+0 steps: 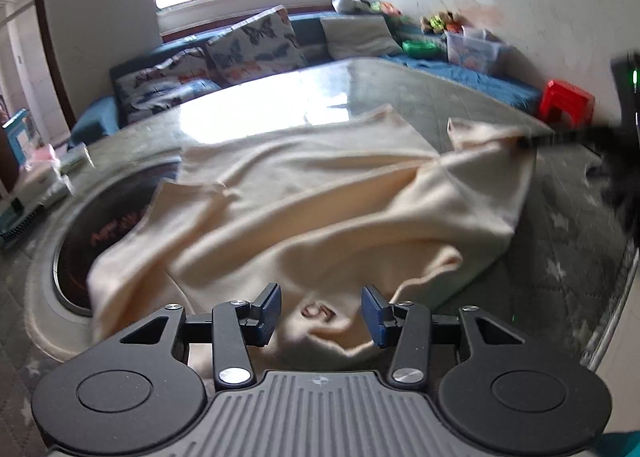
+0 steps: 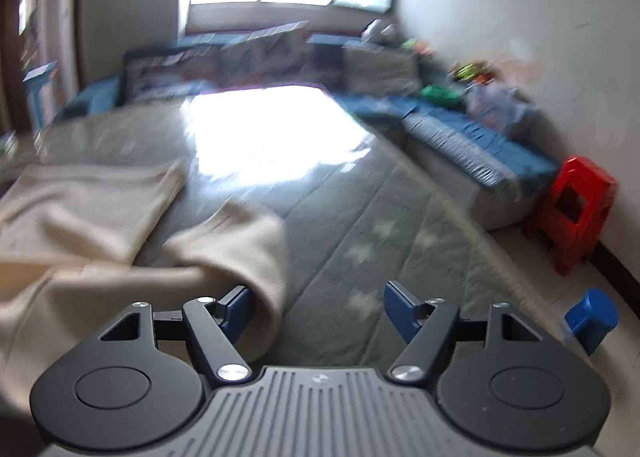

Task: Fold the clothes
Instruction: 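Lay the sweatshirt flat on the table and open both grippers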

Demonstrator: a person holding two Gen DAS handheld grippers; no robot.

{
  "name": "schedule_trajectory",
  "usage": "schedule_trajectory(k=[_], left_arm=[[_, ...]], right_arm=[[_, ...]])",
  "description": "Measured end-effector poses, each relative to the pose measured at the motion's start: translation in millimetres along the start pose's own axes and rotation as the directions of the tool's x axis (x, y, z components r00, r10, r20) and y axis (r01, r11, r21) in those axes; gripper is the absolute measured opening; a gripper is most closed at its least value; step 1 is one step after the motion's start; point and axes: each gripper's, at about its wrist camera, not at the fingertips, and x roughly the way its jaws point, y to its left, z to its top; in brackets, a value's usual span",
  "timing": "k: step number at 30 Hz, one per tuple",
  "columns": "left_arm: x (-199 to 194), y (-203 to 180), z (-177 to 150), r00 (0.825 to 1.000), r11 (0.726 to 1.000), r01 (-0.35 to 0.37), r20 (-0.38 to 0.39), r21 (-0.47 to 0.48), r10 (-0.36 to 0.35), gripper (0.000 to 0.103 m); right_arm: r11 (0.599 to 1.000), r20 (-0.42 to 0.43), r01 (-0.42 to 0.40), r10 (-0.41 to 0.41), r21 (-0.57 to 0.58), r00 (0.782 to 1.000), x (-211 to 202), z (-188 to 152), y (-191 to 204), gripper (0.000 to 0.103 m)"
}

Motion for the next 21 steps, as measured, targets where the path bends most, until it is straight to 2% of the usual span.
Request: schedule_trajectory(k=[2, 5, 12, 17, 19, 21], left_arm=[[1.8, -1.1, -5.1, 1.000, 1.000, 0.005, -0.009, 0.003, -0.005, 0.048], [3.1, -2.2, -10.7, 1.000, 1.000, 0.013, -0.016, 0.006, -0.013, 0.048], [0.6, -1.8, -12.6, 1.000, 1.000, 0.020, -0.012, 0.019, -0.020, 0.048], [-2.6, -2.3, -14.8, 1.000, 0.999, 0.022, -0.011, 0.028, -0.022, 0.048], [-4.1, -2.4, -15.5, 1.000, 0.999, 0.023, -0.011, 0.028, -0.022, 0.047], [-6.2, -2.2, -15.3, 1.000, 0.999, 0.020, -0.006, 0.028, -0.020, 0.046]], right_arm=[[0.995, 0.016, 0.008, -0.010, 0.103, 1.000, -1.7, 0.3, -18.1, 0.079], [0.963, 0.021, 0.009, -0.015, 0.268, 1.000, -3.6, -1.9, -48.5, 0.081], [0.910, -0.030, 0.056, -0.048, 0.410, 0.998, -5.1, -27.5, -84.1, 0.082], [0.924, -0.018, 0.098, -0.099, 0.370, 0.995, -13.5, -26.5, -83.0, 0.082], [0.944, 0.003, 0.063, -0.067, 0.324, 0.998, -19.2, -21.2, -74.8, 0.081], [0.966, 0.011, -0.008, 0.005, 0.259, 1.000, -23.6, -14.6, -61.3, 0.080]])
